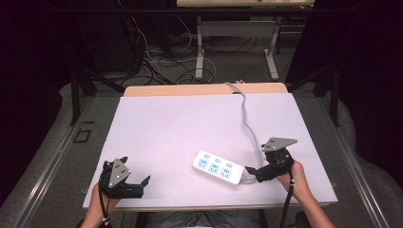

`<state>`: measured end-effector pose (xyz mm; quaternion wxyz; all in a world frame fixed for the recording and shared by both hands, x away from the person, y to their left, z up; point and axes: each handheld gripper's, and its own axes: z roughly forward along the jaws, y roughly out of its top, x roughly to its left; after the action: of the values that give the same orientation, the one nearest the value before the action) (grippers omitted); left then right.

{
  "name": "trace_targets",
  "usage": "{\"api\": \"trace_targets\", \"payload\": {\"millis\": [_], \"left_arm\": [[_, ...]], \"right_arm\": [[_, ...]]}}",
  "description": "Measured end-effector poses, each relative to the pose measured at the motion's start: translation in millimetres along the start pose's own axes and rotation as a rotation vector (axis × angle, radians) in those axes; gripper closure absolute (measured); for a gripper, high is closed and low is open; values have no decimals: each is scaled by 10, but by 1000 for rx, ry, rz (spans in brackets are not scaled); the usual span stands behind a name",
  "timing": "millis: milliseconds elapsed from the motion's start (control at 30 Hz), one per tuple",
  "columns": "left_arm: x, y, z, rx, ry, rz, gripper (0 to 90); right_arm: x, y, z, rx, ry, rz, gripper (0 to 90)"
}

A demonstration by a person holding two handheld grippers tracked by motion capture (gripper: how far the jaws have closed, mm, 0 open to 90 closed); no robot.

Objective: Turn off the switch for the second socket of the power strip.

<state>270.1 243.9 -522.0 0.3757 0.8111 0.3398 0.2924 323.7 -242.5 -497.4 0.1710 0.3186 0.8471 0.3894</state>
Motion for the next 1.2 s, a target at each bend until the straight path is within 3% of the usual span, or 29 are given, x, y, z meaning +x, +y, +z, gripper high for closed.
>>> {"api": "trace_targets", "payload": {"millis": [300,567,900,1200], "left_arm": [[-1,1,5,4,-3,-4,2],[1,0,5,3,-3,-4,2],[2,0,4,4,-4,-5,2],[-3,0,15,0,-1,-6,2]], "right_arm": [[-79,-156,-107,0,-24,22,0],[-132,-300,-217,6,-51,73,0],[-143,-437,-275,1,-90,86,0],[-170,-528,-343,-5,-95,108,0]]}}
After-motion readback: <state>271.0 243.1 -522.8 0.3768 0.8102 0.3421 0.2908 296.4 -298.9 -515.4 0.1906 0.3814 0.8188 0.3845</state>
